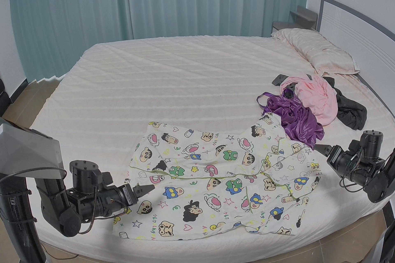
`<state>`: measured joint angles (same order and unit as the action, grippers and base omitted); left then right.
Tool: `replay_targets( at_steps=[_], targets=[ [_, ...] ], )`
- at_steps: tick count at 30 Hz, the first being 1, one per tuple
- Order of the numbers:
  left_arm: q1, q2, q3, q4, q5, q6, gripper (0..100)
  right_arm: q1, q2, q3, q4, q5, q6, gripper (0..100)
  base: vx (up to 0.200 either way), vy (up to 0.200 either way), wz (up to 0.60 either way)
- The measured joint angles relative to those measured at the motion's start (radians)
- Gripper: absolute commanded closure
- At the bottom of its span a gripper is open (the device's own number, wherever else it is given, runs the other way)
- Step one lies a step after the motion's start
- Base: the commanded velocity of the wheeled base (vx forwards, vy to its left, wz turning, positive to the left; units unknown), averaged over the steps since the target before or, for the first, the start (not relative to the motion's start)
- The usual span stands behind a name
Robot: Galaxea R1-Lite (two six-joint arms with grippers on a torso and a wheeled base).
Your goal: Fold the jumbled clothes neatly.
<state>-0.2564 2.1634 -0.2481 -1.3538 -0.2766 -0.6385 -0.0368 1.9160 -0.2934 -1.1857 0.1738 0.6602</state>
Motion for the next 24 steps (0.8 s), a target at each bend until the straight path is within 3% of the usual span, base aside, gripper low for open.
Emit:
replay_targets(
  at_steps=[24],
  targets=[
    [-0.113, 0.024, 0.167, -0.129, 0.007, 0.019, 0, 0.001, 0.002, 0.004, -0.001, 0.000, -0.002, 0, 0.000, 0.000, 0.00]
  ],
)
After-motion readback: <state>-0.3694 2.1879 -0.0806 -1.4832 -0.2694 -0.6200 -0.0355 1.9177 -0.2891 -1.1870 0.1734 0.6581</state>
